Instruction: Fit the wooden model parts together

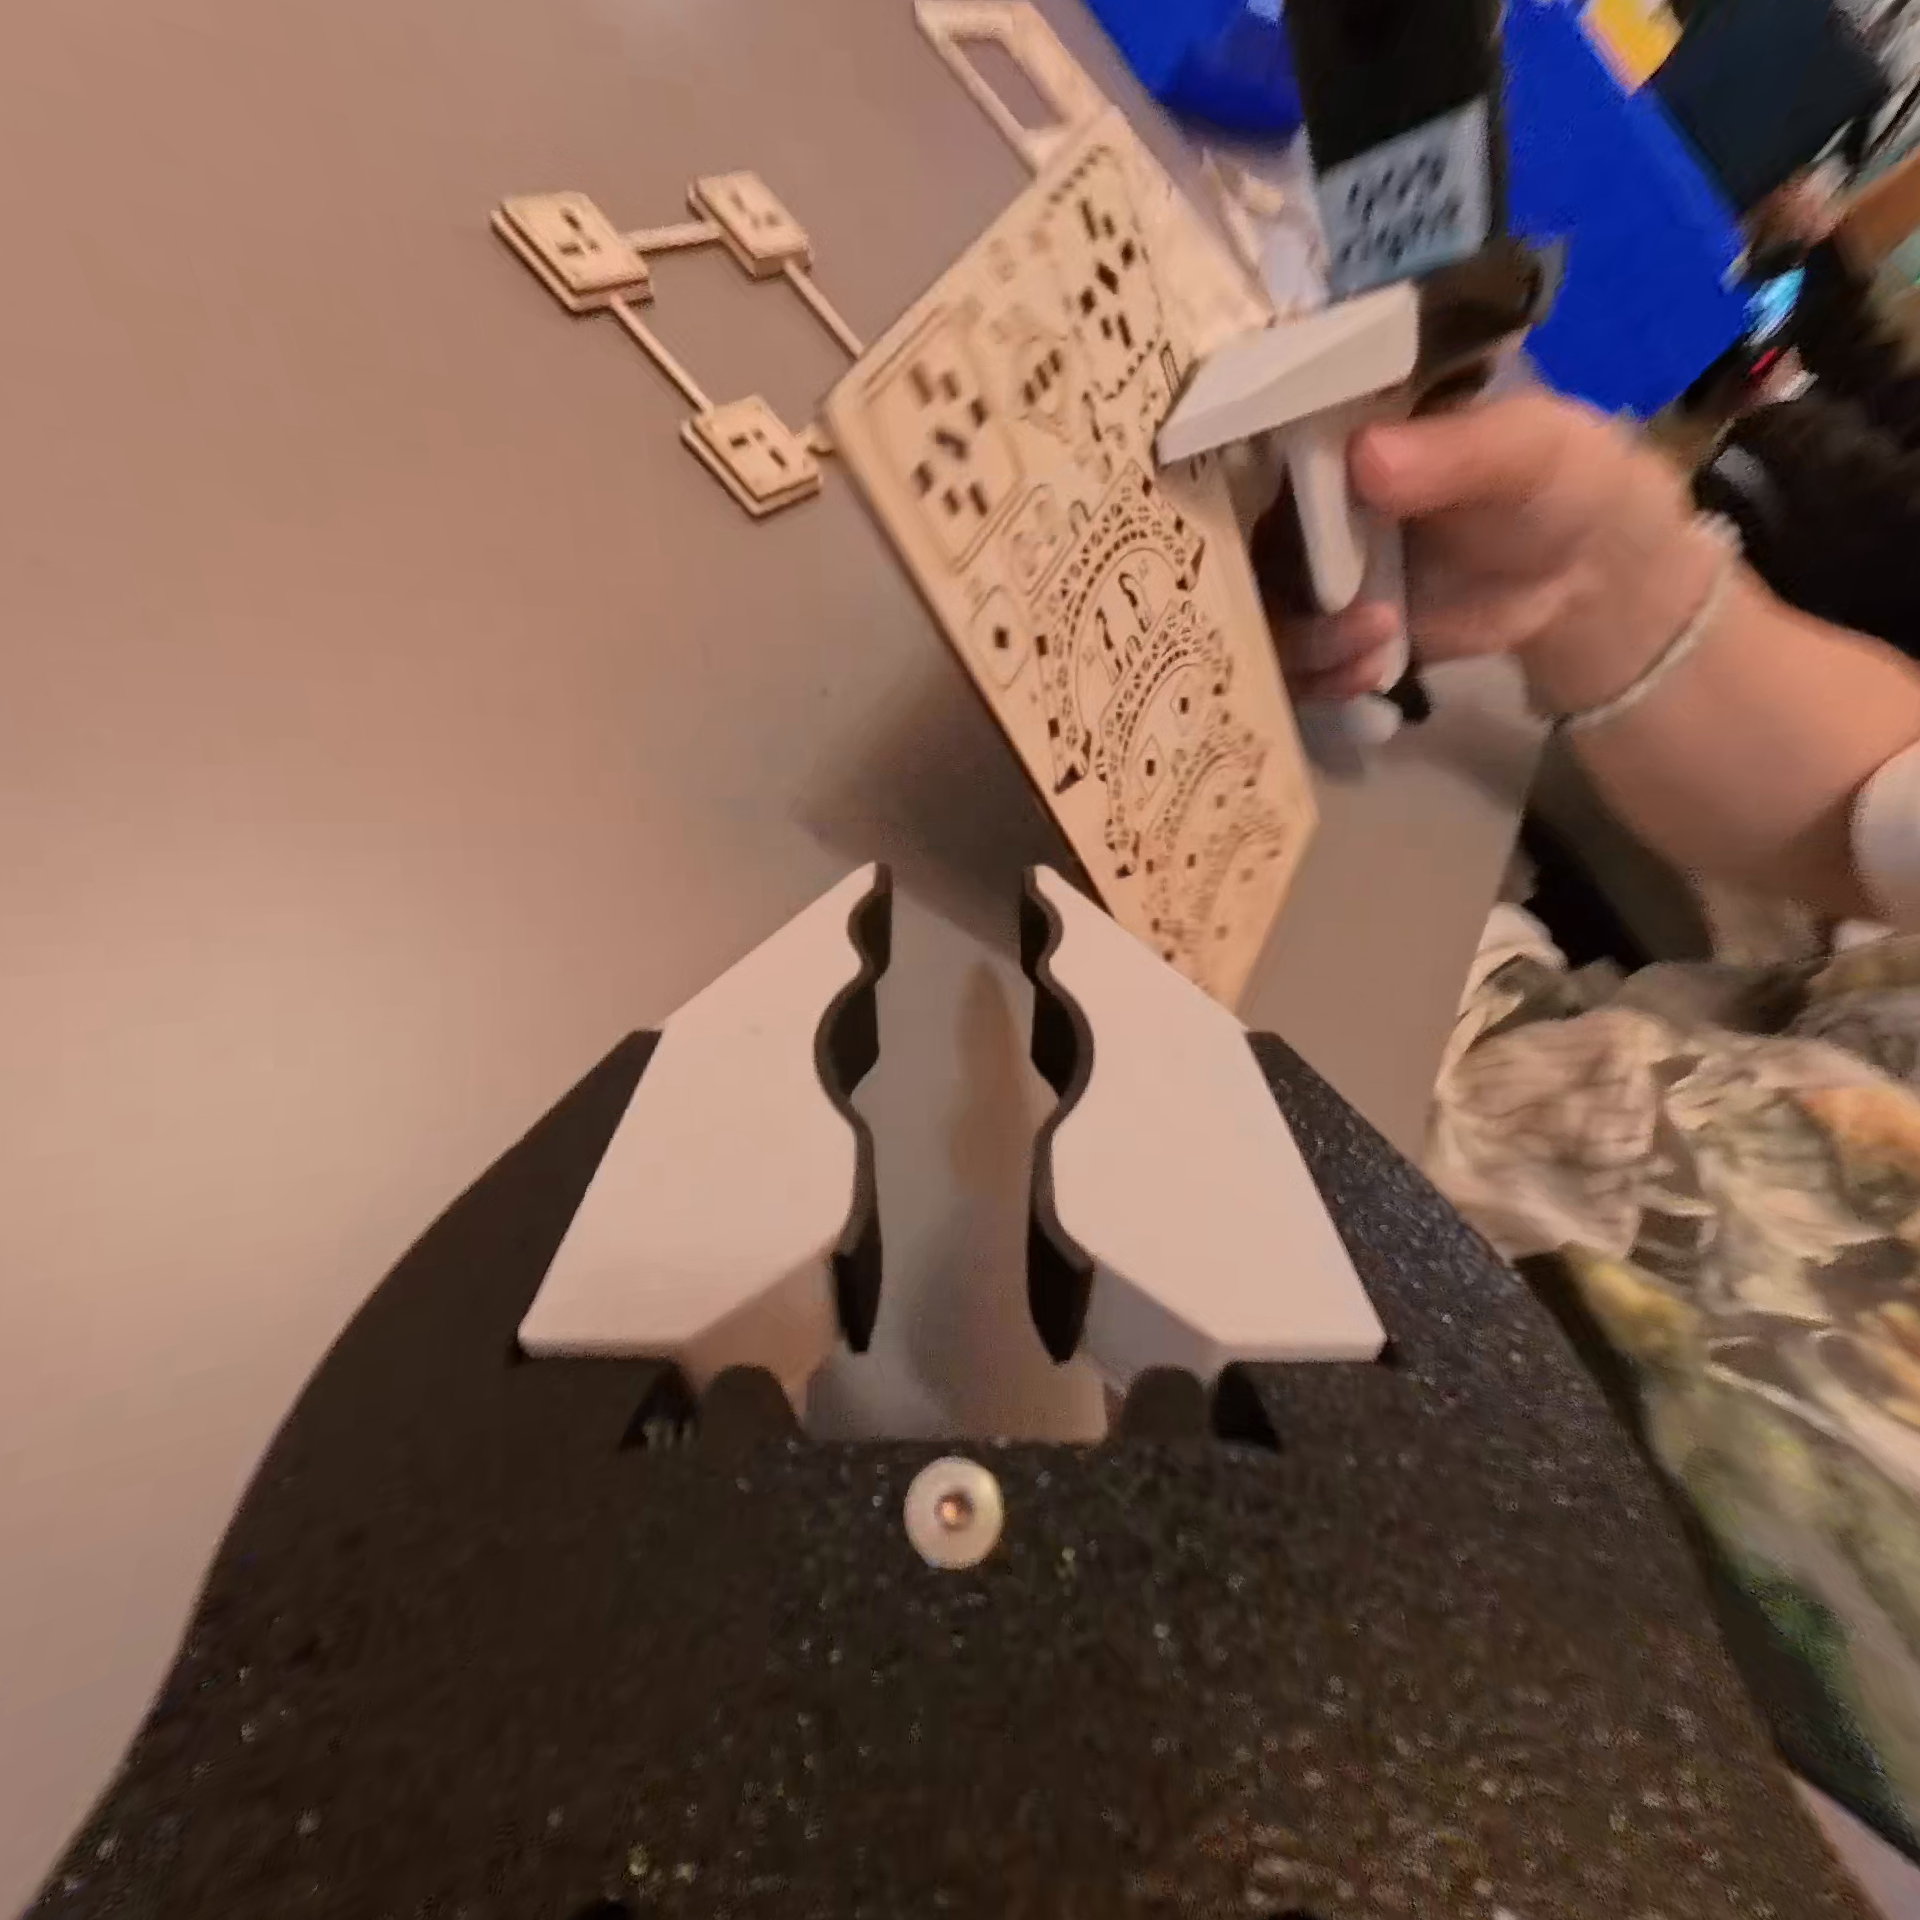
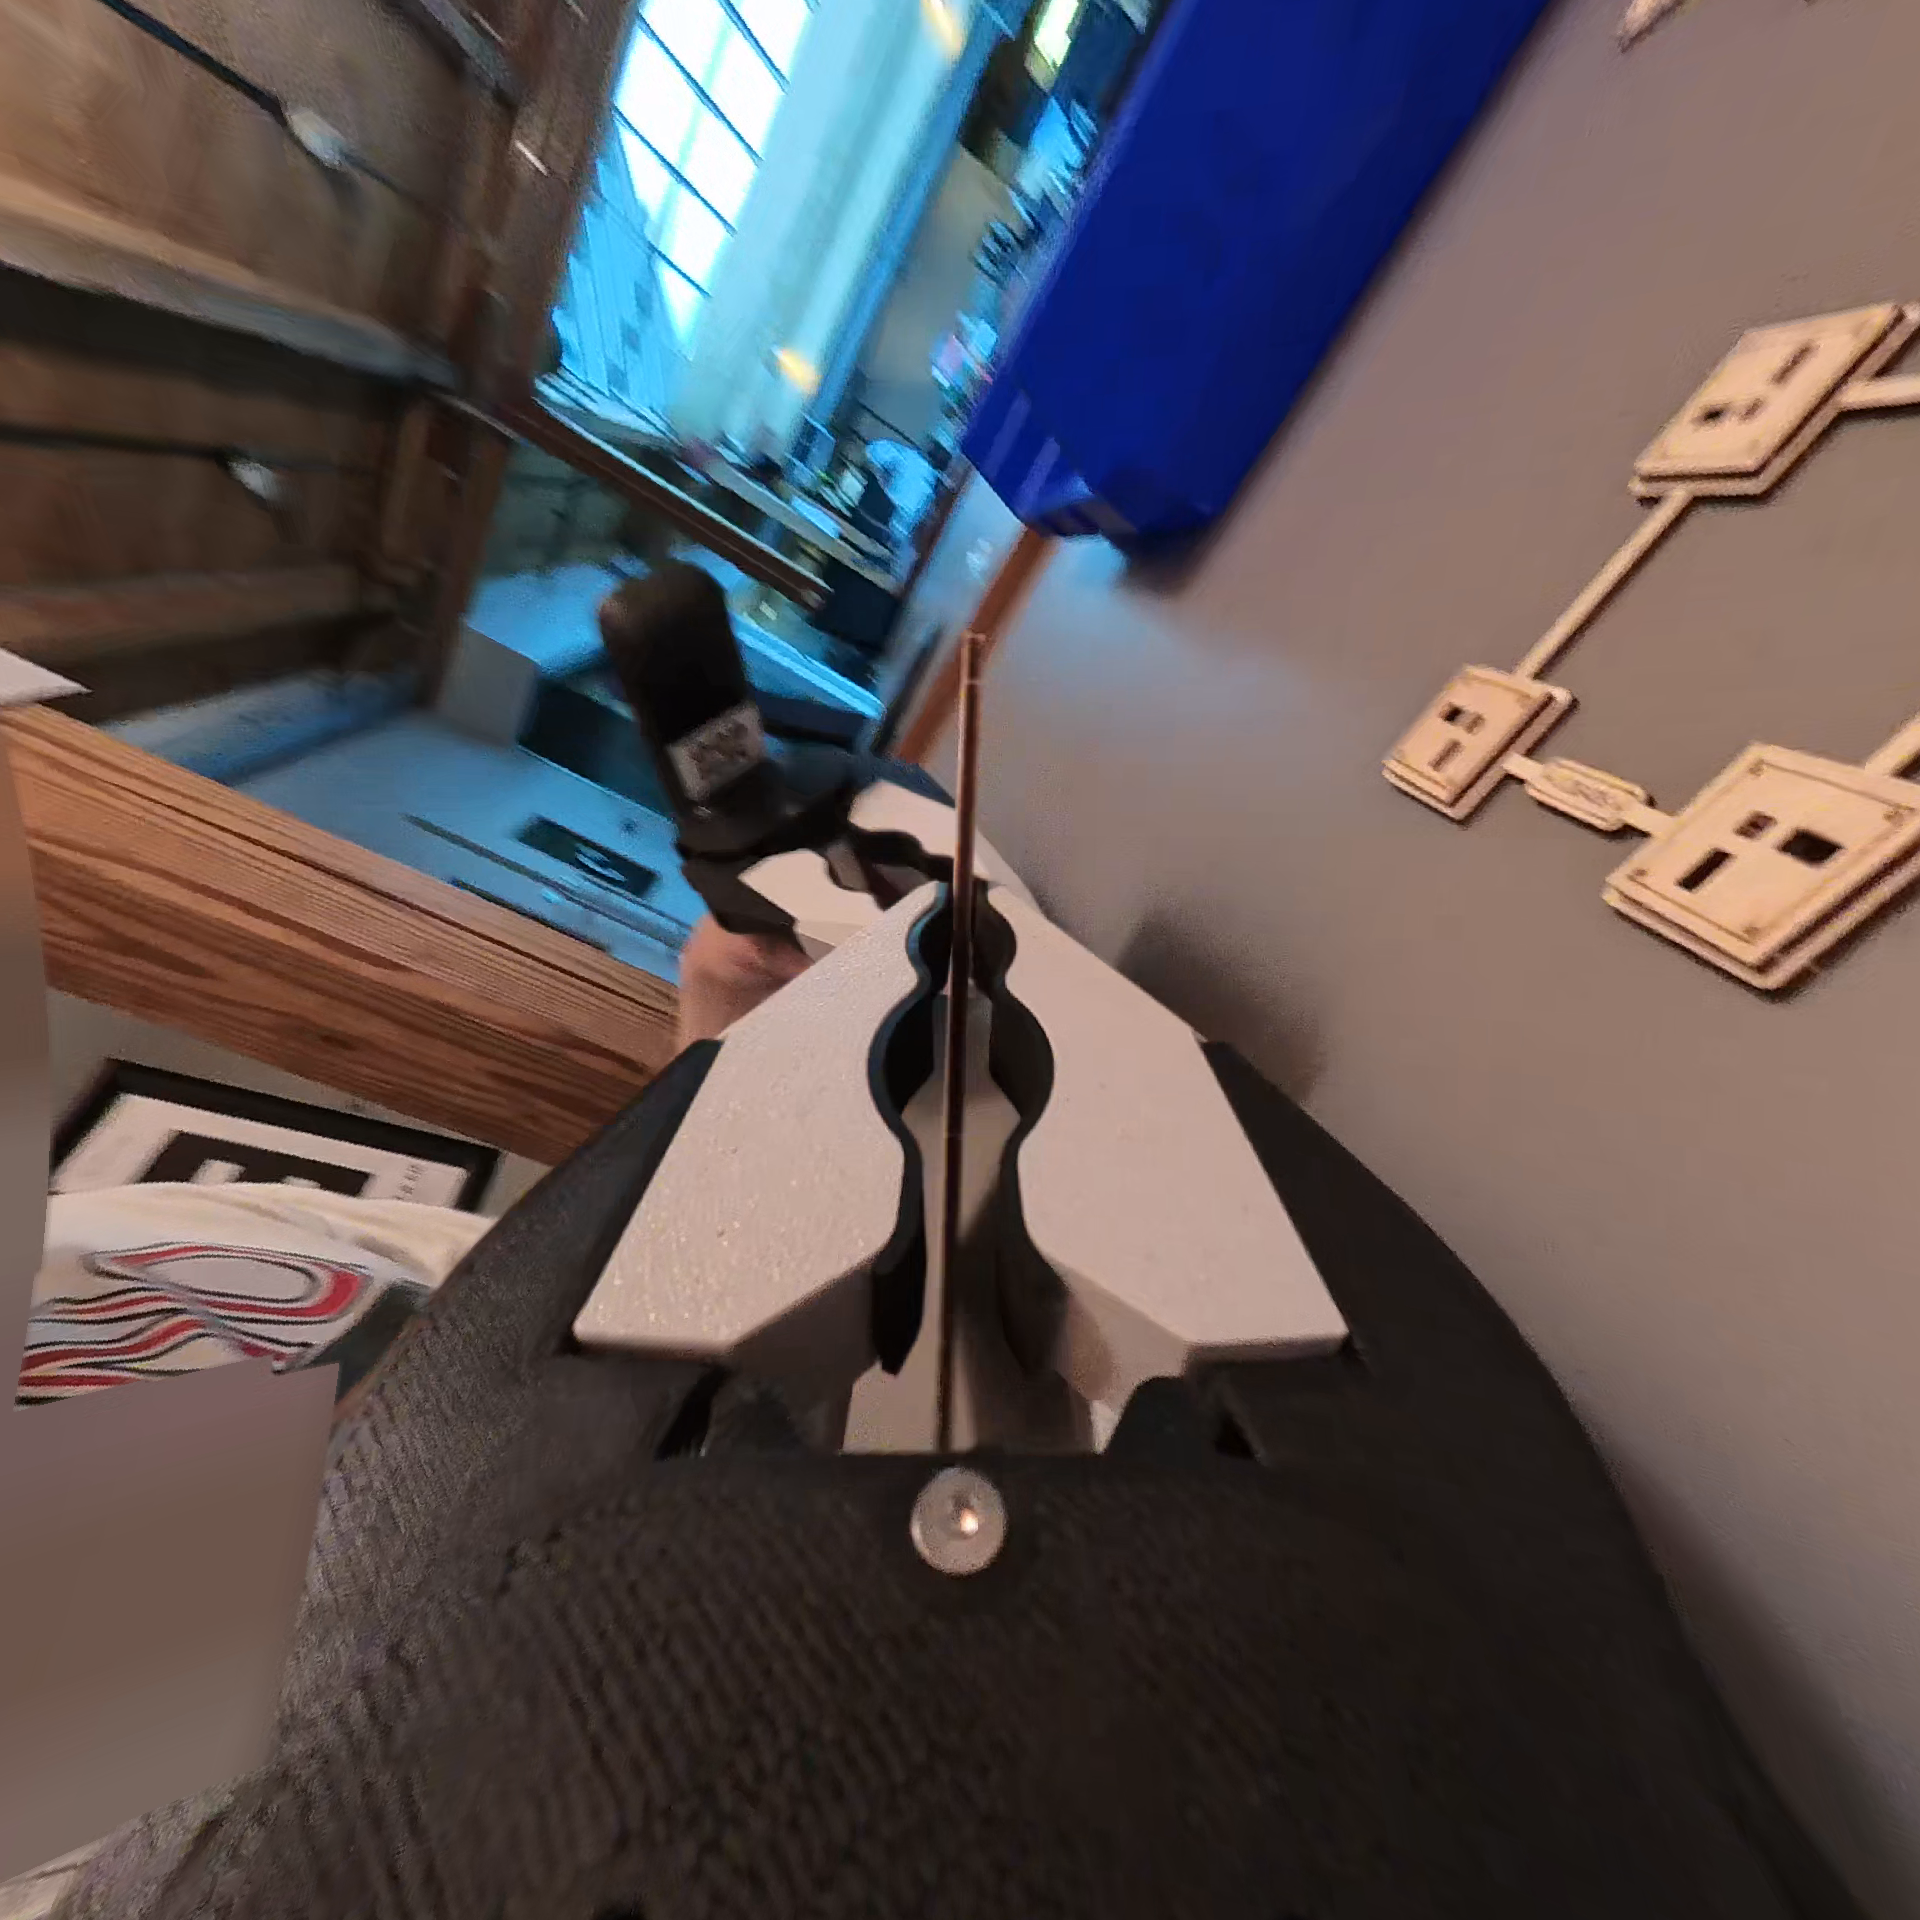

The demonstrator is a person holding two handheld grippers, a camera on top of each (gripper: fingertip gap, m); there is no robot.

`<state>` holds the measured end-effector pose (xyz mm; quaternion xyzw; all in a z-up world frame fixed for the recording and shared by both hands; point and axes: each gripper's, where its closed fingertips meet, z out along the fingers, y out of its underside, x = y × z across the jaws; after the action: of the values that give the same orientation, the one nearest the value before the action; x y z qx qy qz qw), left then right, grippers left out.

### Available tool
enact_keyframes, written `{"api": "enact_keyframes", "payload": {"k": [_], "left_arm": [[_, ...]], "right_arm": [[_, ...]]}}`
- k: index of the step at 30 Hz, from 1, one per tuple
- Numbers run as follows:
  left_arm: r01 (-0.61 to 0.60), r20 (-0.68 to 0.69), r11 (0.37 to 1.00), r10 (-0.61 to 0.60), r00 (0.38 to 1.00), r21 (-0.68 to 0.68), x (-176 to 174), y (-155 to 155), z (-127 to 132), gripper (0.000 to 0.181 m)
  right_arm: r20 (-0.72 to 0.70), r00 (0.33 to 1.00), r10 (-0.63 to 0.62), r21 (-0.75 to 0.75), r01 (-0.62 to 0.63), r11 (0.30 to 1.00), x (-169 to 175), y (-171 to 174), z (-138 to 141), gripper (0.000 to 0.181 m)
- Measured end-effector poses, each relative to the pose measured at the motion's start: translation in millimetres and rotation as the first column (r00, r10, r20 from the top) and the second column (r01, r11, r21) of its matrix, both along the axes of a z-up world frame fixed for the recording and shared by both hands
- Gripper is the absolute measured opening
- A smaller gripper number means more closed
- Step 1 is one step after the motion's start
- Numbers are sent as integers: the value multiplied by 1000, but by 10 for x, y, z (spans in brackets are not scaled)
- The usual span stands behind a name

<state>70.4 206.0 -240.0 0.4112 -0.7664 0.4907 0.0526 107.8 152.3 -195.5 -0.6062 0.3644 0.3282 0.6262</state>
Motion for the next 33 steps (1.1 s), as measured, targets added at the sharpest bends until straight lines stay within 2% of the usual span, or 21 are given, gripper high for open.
{"api": "enact_keyframes", "payload": {"k": [1,5,9,12,14,16,20,23,27,29,31,32,33], "left_arm": [[-7,-8,998,6,1000,-57,5,-13,69,22],[51,-2,969,-53,999,-241,-67,-150,330,21],[97,30,968,-92,995,-233,-82,-283,344,23],[133,82,956,-115,990,-263,-94,-399,423,8],[136,101,957,-113,988,-255,-83,-428,421,6],[158,94,951,-137,986,-266,-109,-462,422,0],[137,46,947,-129,991,-289,-48,-474,413,0],[165,8,933,-171,985,-320,-40,-481,407,0],[209,-21,904,-234,972,-372,-3,-523,437,0],[212,-39,895,-247,968,-393,50,-549,443,0],[223,-37,880,-262,965,-420,87,-567,465,0],[212,-44,884,-253,967,-417,128,-556,448,2],[197,-49,895,-236,971,-401,181,-531,417,11]], "right_arm": [[-4,1000,-14,49,14,999,19,-20,66,0],[40,999,-33,133,27,991,23,-69,209,0],[66,997,-30,189,17,982,-53,-72,317,1],[89,995,-33,182,16,983,-83,-90,320,1],[93,995,-37,190,18,982,-89,-134,338,1],[99,995,-33,172,16,985,-101,-171,307,6],[109,993,-48,136,33,990,-45,-313,226,21],[153,988,14,110,-31,993,-116,-387,204,20],[213,963,164,-72,-152,986,-251,-356,-3,16],[241,949,203,-82,-188,979,-297,-324,6,13],[222,949,224,-89,-209,974,-301,-300,-17,1],[196,954,227,-92,-213,973,-284,-292,-41,1],[163,961,224,-105,-209,972,-254,-285,-83,1]]}}
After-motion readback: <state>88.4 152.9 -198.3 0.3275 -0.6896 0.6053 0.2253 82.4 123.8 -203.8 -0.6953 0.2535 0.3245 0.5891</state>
